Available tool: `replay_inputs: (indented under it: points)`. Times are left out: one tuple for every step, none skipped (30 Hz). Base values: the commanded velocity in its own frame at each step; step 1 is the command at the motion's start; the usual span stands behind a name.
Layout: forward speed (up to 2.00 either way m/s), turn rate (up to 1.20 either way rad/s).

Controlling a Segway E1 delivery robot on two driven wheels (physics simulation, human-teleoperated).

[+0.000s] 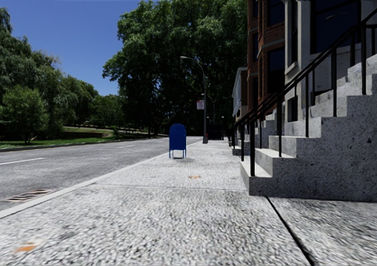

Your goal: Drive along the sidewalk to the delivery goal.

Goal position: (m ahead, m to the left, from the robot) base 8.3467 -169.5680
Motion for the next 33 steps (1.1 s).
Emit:
replay_inputs:
  points:
    - [2.00, 0.00]
    - [2.00, 0.00]
    - [2.00, 0.00]
    - [2.00, 0.00]
    - [2.00, 0.00]
    - [2.00, 0.00]
    - [2.00, 0.00]
    - [2.00, 0.00]
    - [2.00, 0.00]
    - [2.00, 0.00]
    - [2.00, -0.03]
    - [2.00, -0.03]
    - [2.00, -0.11]
    - [2.00, -0.13]
    - [2.00, -0.16]
    - [2.00, -0.16]
    - [2.00, -0.21]
    - [2.00, -0.22]
    - [2.00, -0.22]
    - [2.00, -0.23]
    - [2.00, -0.23]
    - [2.00, -0.23]
    - [2.00, -0.23]
    - [2.00, -0.23]
    - [2.00, -0.24]
    - [2.00, -0.25]
    - [2.00, -0.25]
    - [2.00, -0.28]
    - [2.00, -0.30]
    - [2.00, -0.31]
    - [2.00, -0.31]
    - [2.00, -0.32]
    - [2.00, -0.33]
